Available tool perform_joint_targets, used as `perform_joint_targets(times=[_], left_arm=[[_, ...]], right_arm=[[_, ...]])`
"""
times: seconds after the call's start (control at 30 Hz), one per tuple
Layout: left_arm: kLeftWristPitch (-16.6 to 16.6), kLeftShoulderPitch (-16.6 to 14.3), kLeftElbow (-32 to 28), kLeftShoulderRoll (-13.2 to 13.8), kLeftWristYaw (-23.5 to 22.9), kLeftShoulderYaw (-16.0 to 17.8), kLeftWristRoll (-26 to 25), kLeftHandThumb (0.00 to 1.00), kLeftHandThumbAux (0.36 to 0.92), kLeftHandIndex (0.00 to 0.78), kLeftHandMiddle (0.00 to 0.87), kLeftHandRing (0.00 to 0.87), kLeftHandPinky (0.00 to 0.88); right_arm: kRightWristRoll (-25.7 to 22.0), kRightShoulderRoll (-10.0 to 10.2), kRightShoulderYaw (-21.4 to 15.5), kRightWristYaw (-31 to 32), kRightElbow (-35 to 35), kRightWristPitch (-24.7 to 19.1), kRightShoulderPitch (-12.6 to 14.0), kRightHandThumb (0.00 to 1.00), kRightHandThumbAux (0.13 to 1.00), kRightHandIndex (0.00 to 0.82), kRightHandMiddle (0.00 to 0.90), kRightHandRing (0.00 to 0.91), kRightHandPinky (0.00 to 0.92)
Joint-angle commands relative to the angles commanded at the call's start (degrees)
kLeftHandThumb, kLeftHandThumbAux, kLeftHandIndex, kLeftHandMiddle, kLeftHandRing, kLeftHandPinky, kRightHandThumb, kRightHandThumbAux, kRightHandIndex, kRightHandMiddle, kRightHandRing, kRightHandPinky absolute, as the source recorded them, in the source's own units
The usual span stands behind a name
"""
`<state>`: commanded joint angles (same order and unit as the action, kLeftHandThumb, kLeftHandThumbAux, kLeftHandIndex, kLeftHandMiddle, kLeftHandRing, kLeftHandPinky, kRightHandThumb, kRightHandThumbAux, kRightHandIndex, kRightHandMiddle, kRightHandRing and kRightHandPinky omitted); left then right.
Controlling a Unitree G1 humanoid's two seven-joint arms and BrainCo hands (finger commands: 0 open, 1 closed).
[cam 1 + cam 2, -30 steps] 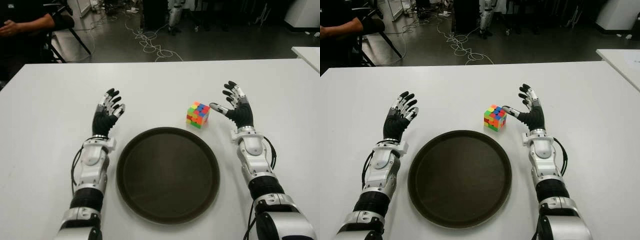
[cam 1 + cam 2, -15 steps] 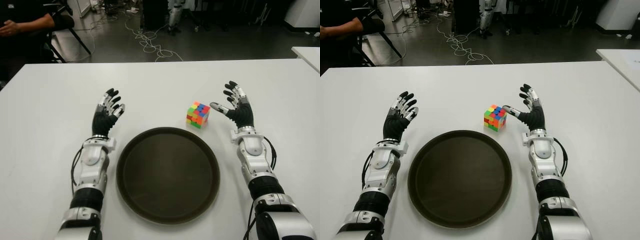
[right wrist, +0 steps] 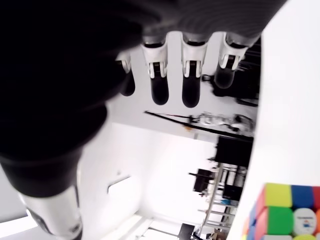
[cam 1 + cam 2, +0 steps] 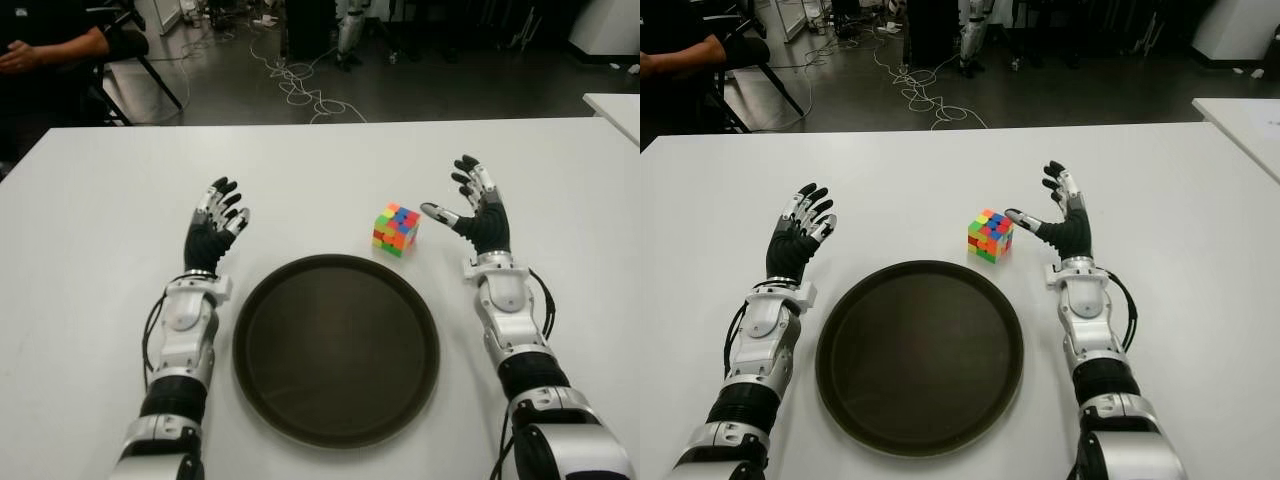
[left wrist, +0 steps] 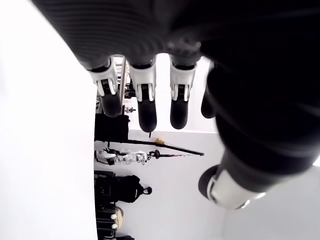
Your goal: Pick up the Rubik's Cube and put it in the plate
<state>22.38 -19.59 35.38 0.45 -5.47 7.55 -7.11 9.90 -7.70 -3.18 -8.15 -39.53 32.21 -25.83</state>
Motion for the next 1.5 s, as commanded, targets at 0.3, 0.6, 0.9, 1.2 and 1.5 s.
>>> perform_joint_targets(times=[0.3, 0.6, 0.9, 1.2, 1.5], left_arm=[[-0.3, 0.1, -0.1, 0.4, -0.6, -0.1, 0.0, 0.000, 0.791, 0.108, 0.157, 0.111, 0.057], [-0.3, 0.2, -0.2, 0.2, -0.2, 0.0, 0.0, 0.000, 0.803, 0.126, 0.163, 0.122, 0.081], [-0.3, 0.4, -0.4, -0.3, 0.7, 0.0, 0.2, 0.000, 0.796, 0.114, 0.159, 0.119, 0.080], [-0.1, 0.5, -0.4, -0.3, 0.7, 0.0, 0.1, 0.000, 0.794, 0.126, 0.166, 0.125, 0.085], [0.1, 0.5, -0.4, 0.0, 0.1, 0.0, -0.1, 0.000, 0.781, 0.128, 0.164, 0.121, 0.067]], right_arm=[[6.5, -2.0, 3.6, -3.8, 0.2, 3.9, -0.9, 0.000, 0.810, 0.096, 0.157, 0.136, 0.092], [19.1, -6.8, 11.8, -10.9, -10.9, 10.1, -8.8, 0.000, 0.809, 0.085, 0.139, 0.165, 0.181], [31.5, -10.1, 21.7, -14.5, -10.5, 10.0, -13.2, 0.000, 0.785, 0.080, 0.120, 0.151, 0.156], [37.4, -11.7, 27.5, -16.2, -11.4, 6.1, -14.0, 0.000, 0.756, 0.067, 0.095, 0.138, 0.178], [39.0, -12.4, 30.4, -16.7, -11.5, 2.9, -14.8, 0.000, 0.763, 0.073, 0.090, 0.125, 0.154]])
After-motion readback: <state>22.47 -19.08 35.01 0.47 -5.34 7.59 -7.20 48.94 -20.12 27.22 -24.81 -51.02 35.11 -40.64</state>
